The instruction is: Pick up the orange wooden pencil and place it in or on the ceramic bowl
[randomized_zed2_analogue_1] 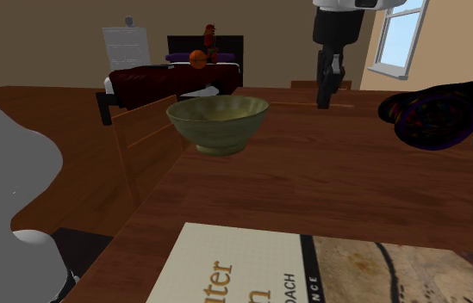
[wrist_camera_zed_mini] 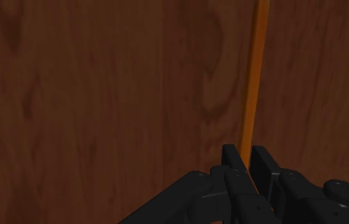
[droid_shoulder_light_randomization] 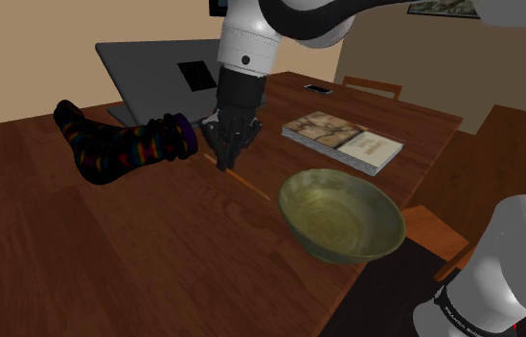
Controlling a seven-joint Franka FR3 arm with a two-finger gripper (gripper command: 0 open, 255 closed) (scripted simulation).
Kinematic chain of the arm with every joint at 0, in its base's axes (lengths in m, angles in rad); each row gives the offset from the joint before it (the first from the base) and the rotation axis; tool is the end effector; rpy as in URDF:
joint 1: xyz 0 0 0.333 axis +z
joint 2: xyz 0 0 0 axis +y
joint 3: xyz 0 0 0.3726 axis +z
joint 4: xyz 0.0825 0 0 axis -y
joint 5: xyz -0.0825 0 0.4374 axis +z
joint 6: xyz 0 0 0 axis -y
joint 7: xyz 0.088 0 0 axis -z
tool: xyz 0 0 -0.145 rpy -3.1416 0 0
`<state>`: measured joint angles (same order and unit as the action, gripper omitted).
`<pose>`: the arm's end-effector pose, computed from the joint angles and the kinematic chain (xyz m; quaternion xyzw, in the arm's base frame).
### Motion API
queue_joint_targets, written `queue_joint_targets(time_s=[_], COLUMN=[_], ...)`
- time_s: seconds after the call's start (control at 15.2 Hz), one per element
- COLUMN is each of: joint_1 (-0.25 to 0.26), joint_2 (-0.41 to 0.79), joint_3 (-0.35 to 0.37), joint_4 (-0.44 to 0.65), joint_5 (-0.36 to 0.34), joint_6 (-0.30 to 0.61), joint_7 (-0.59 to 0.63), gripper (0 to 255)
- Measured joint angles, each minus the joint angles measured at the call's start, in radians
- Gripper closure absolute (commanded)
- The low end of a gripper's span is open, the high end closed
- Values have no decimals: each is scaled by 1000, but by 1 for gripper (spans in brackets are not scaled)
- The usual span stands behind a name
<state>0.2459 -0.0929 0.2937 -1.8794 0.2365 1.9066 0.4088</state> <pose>0.4979 0.3341 0.5650 -0.9927 -0.0328 -0.0060 0.1156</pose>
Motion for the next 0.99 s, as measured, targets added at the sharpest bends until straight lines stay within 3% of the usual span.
queue_joint_targets(time_s=[0.99], joint_1=[-4], joint_2=[23], joint_3=[-4], joint_4=[226], joint_5=[-17], joint_6=[-200], joint_7=[41], gripper=[255])
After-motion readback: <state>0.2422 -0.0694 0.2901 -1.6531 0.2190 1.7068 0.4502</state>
